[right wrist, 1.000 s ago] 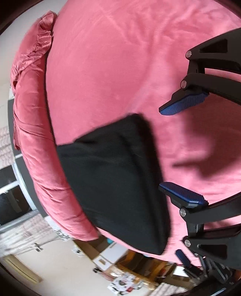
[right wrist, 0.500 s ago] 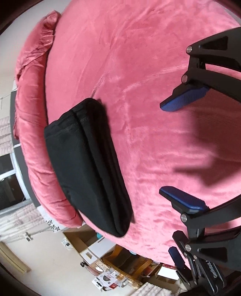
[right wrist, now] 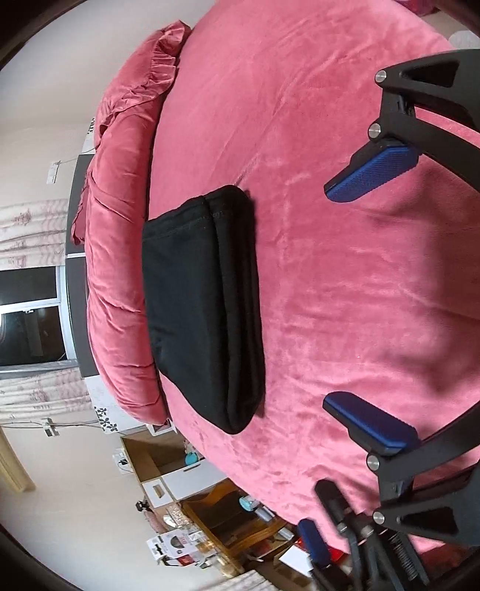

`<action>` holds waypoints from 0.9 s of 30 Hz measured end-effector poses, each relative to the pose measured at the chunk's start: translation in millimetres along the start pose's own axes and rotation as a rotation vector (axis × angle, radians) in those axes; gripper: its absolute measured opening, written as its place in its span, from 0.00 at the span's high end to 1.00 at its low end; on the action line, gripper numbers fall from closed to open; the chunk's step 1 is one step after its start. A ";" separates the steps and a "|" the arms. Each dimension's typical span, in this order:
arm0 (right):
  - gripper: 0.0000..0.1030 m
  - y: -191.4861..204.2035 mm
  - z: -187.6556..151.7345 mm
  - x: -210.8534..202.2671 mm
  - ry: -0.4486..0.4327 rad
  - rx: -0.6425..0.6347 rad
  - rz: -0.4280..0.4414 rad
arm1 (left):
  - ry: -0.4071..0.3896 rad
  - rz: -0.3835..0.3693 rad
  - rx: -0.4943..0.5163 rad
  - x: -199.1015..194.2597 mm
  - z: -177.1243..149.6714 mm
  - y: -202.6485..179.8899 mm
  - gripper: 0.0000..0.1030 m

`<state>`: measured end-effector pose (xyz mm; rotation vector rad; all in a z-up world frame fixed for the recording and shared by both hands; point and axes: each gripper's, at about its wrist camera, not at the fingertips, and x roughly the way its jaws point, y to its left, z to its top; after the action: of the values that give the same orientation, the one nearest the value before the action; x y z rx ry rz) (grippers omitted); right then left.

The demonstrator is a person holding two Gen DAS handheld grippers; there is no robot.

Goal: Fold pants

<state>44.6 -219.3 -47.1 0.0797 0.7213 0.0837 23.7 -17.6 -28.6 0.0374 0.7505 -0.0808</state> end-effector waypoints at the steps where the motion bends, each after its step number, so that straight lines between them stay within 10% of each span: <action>1: 0.00 0.6 -0.5 -1.2 -0.001 -0.004 -0.006 | -0.013 0.005 -0.006 -2.5 0.8 1.5 0.27; 27: 0.00 -2.0 -1.0 -13.3 -0.041 0.017 0.001 | -0.071 -0.001 0.006 -15.6 -2.7 0.6 0.27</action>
<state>34.1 -222.6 -39.4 0.0975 0.6814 0.0768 10.6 -16.0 -19.9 0.0394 0.6796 -0.0851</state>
